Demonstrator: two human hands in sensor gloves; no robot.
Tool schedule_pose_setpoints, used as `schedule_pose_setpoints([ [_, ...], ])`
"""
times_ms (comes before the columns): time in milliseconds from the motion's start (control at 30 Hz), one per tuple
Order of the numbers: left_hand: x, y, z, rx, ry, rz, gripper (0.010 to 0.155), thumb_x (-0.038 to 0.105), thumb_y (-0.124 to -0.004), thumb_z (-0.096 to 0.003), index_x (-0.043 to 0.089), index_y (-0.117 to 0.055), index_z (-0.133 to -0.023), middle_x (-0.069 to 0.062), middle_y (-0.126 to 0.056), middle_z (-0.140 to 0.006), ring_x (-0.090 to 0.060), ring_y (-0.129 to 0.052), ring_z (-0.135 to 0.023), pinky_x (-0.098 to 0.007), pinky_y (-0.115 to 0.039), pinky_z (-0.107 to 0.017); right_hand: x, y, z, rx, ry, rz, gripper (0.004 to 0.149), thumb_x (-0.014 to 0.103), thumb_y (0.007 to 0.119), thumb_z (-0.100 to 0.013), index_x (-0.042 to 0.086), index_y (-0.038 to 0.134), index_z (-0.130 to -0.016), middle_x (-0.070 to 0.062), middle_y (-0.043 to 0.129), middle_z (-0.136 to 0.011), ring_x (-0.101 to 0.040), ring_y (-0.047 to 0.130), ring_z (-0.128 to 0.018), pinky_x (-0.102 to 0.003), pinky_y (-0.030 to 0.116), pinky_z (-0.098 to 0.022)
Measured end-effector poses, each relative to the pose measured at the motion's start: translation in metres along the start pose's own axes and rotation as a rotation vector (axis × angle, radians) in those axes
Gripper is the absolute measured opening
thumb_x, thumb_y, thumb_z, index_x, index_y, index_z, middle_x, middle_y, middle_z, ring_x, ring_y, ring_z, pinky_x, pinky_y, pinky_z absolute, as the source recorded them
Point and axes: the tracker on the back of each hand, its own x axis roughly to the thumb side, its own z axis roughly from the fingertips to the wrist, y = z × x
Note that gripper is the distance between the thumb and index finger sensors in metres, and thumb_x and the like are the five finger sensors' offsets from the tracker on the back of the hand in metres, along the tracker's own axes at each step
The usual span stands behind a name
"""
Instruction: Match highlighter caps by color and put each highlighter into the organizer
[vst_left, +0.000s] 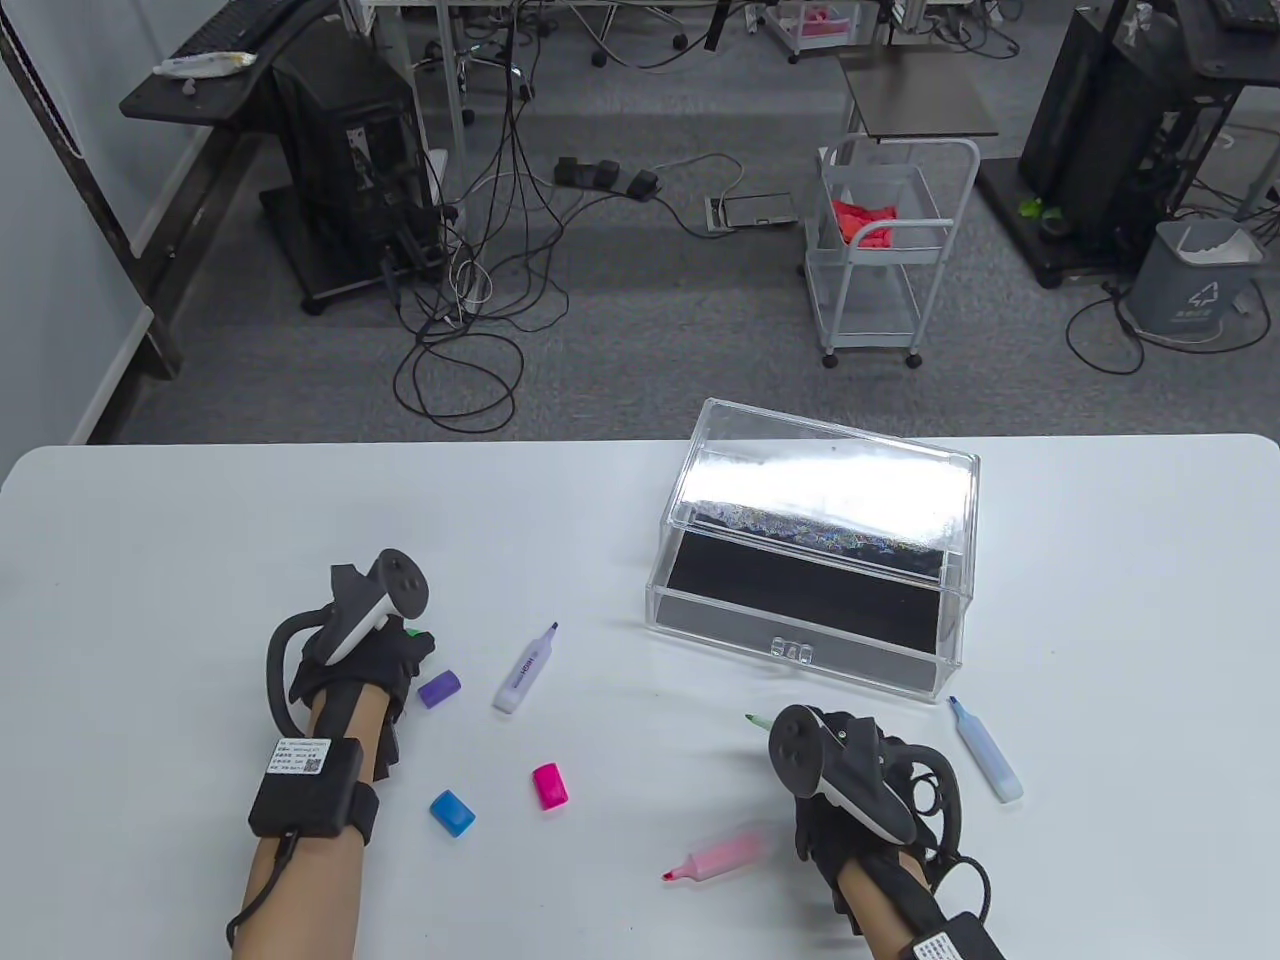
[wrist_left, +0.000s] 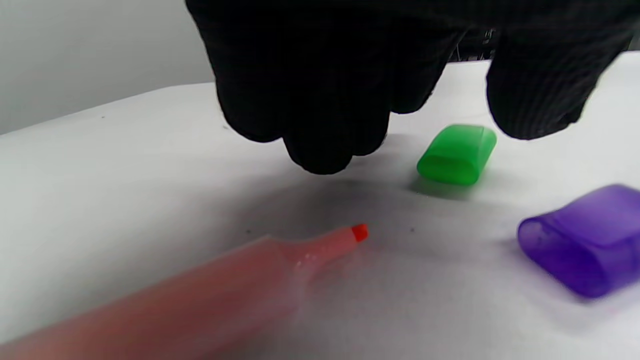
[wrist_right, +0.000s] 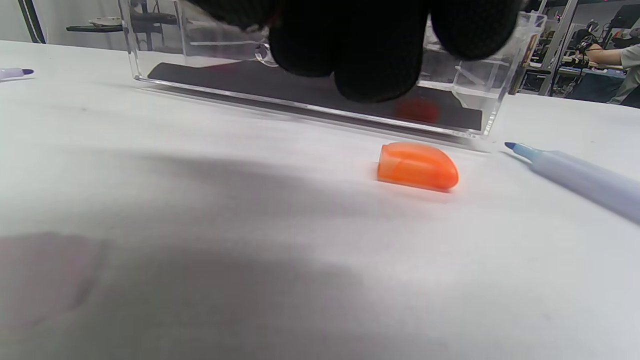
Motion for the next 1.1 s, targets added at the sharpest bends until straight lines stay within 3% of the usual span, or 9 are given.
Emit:
schedule_pose_setpoints([
  [233, 0.005, -0.003, -0.008, 0.001, 0.002, -0.029, 0.073, 0.063, -0.086, -0.0544, 0.021, -0.068, -0.112, -0.003, -0.086, -0.101, -0.028, -0.103, -0.085, -0.049, -0.084, -0.069, -0.001, 0.000, 0.002, 0.000, 0.017, 0.006, 0.050, 0.028, 0.072, -0.045, 0.023, 0.057, -0.093, -0.007, 0.077, -0.087, -0.031, 0.088, -0.075, -0.061, 0.066, -0.062],
  [467, 0.004, -0.004, -0.009, 0.006, 0.006, -0.027, 0.057, 0.055, -0.089, -0.0560, 0.028, -0.076, -0.105, 0.002, -0.089, -0.096, -0.025, -0.104, -0.082, -0.047, -0.086, -0.068, -0.001, 0.000, 0.002, -0.010, 0.016, 0.000, 0.050, 0.028, 0.073, -0.045, 0.023, 0.057, -0.093, -0.007, 0.078, -0.087, -0.030, 0.088, -0.075, -0.060, 0.066, -0.062],
  [667, -0.003, -0.003, -0.002, 0.021, -0.049, 0.013, 0.059, 0.052, -0.077, -0.0609, 0.021, -0.065, -0.110, -0.003, -0.082, -0.103, -0.029, -0.103, -0.086, -0.049, -0.085, -0.068, -0.001, 0.001, 0.002, -0.029, 0.007, -0.014, 0.050, 0.028, 0.073, -0.045, 0.024, 0.058, -0.092, -0.007, 0.078, -0.087, -0.030, 0.088, -0.075, -0.060, 0.066, -0.062],
  [933, -0.004, 0.021, 0.054, 0.113, -0.242, 0.102, 0.062, 0.048, -0.071, -0.0628, 0.017, -0.053, -0.114, -0.008, -0.071, -0.107, -0.028, -0.092, -0.088, -0.048, -0.082, -0.070, 0.000, -0.005, 0.004, -0.106, 0.019, -0.032, 0.048, 0.028, 0.074, -0.045, 0.033, 0.063, -0.091, -0.004, 0.076, -0.090, -0.031, 0.087, -0.074, -0.060, 0.068, -0.060],
  [1100, 0.001, 0.023, 0.095, 0.154, -0.373, 0.145, 0.062, 0.046, -0.064, -0.0636, 0.017, -0.049, -0.116, -0.008, -0.068, -0.107, -0.027, -0.089, -0.090, -0.048, -0.080, -0.071, 0.006, -0.008, 0.008, -0.131, -0.027, -0.066, 0.048, 0.028, 0.074, -0.045, 0.034, 0.062, -0.091, -0.004, 0.075, -0.089, -0.029, 0.085, -0.073, -0.057, 0.068, -0.058],
])
